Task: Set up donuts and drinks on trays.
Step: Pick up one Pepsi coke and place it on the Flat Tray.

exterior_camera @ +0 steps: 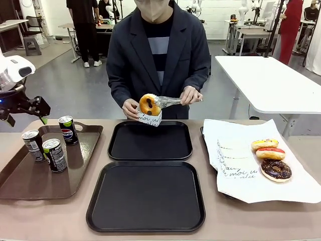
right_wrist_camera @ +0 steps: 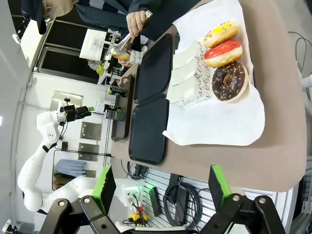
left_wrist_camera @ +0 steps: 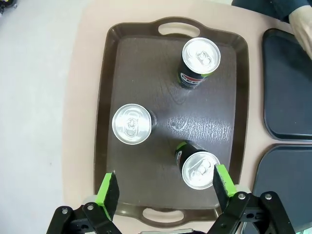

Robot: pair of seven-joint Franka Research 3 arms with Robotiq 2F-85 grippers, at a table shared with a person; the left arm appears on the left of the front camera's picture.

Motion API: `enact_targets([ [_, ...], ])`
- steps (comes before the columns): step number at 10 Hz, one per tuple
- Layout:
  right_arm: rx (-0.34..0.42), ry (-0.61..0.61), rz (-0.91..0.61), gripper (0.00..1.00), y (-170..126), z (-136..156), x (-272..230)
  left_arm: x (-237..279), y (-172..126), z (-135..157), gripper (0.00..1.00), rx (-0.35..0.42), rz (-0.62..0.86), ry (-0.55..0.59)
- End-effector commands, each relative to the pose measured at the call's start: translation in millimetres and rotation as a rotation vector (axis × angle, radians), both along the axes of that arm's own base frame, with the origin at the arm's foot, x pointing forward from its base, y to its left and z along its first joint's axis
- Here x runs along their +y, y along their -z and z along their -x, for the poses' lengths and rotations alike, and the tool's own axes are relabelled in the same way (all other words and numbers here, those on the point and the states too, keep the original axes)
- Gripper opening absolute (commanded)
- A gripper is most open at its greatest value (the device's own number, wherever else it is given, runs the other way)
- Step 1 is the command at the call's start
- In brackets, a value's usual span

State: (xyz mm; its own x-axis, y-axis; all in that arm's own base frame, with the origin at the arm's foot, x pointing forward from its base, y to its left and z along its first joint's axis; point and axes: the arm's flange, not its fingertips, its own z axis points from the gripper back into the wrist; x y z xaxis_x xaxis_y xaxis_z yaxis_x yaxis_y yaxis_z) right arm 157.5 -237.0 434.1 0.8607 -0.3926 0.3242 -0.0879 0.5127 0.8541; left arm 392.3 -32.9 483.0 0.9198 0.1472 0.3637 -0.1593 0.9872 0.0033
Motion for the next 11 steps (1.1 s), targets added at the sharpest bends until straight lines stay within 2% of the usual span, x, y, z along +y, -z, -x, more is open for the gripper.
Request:
enact_targets([
  [1, -0.031, -0.003, -0.016, 1.00, -1.9, -3.1, -1.8, 2.1, -0.2, 2.1, 1.00, 0.010, -0.019, -0.012],
  [4, -0.031, -0.003, -0.016, 1.00, -1.9, -3.1, -1.8, 4.0, 0.1, 0.2, 1.00, 0.003, -0.005, -0.002],
  [6, -0.031, -0.003, -0.016, 1.00, -1.9, -3.1, -1.8, -16.1, 28.0, 3.1, 1.00, 0.089, -0.033, -0.002],
  [7, -0.031, -0.003, -0.016, 1.00, -1.9, -3.1, -1.8, -27.5, 36.4, 7.8, 1.00, 0.121, -0.042, 0.052],
  [8, -0.031, -0.003, -0.016, 1.00, -1.9, -3.1, -1.8, -38.8, 45.4, 11.2, 1.00, 0.143, -0.074, 0.112],
  [11, -0.031, -0.003, -0.016, 1.00, -1.9, -3.1, -1.8, -55.2, 48.8, 0.8, 1.00, 0.164, -0.047, 0.145],
])
